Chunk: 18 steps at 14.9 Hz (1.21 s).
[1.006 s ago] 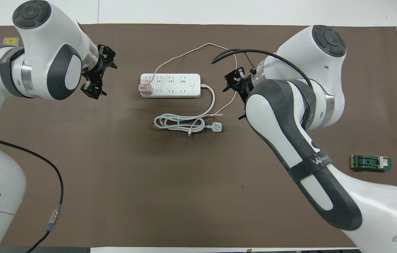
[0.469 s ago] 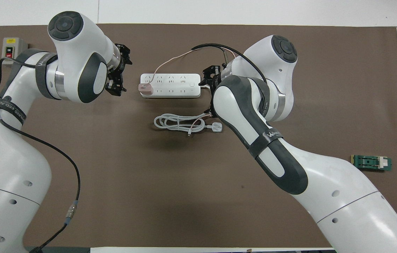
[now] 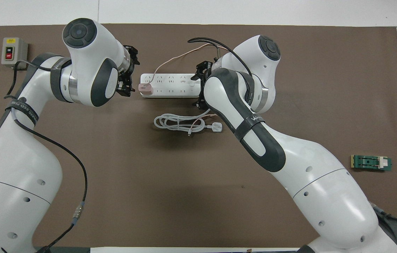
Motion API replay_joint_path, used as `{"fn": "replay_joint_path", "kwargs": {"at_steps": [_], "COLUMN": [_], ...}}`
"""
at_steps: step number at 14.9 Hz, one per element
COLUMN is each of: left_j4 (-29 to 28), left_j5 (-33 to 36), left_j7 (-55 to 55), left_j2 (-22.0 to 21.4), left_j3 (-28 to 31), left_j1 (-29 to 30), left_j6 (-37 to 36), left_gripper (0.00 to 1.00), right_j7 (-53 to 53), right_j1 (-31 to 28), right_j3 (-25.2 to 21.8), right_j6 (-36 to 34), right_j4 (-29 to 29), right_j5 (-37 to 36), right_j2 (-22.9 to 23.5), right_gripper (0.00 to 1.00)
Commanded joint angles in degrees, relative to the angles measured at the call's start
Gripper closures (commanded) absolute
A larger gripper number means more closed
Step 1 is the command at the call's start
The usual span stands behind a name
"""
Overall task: Unplug charger and place it aside
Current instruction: 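Reach the left gripper to the pink charger while the right gripper reaches the strip, then grasp the pink charger with the left gripper while the right gripper holds the strip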
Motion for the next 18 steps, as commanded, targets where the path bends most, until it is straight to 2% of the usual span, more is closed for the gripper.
{"fn": "replay_joint_path", "kwargs": {"at_steps": [1,4,11,14,18], "left_j4": [-1.8,-3.0,-4.6,-5.0,-4.6], "left_j5": [-0.4,-0.4,-0.4,-0.3,-0.2], "left_j7": [-0.8,-0.8,-1.8,-2.0,-1.8], "left_j2": [-0.6,-1.3,-2.3,-2.4,-2.7], "left_j3": [0.9,0.9,0.9,0.9,1.0], "left_j1": [-1.0,-1.8,-2.6,-2.7,-3.0], "left_j6": [1.4,1.1,-0.1,-0.8,-2.9], "left_gripper": [0.0,0.0,0.0,0.01,0.28], "right_j7": [1.4,1.4,-0.1,-0.3,-0.5], "right_j1": [-0.1,0.0,0.4,0.1,-0.1], "right_j3": [0.1,0.0,0.0,-0.5,-0.3], "right_j6": [-1.7,-1.5,0.5,-1.8,-1.3], "right_j4": [6.3,9.0,9.1,13.5,14.1], "right_j5": [0.9,0.4,0.0,-2.2,-2.9], "right_j2": [3.9,6.2,7.7,9.4,9.7], "right_gripper": [0.01,0.01,0.01,0.01,0.01]}}
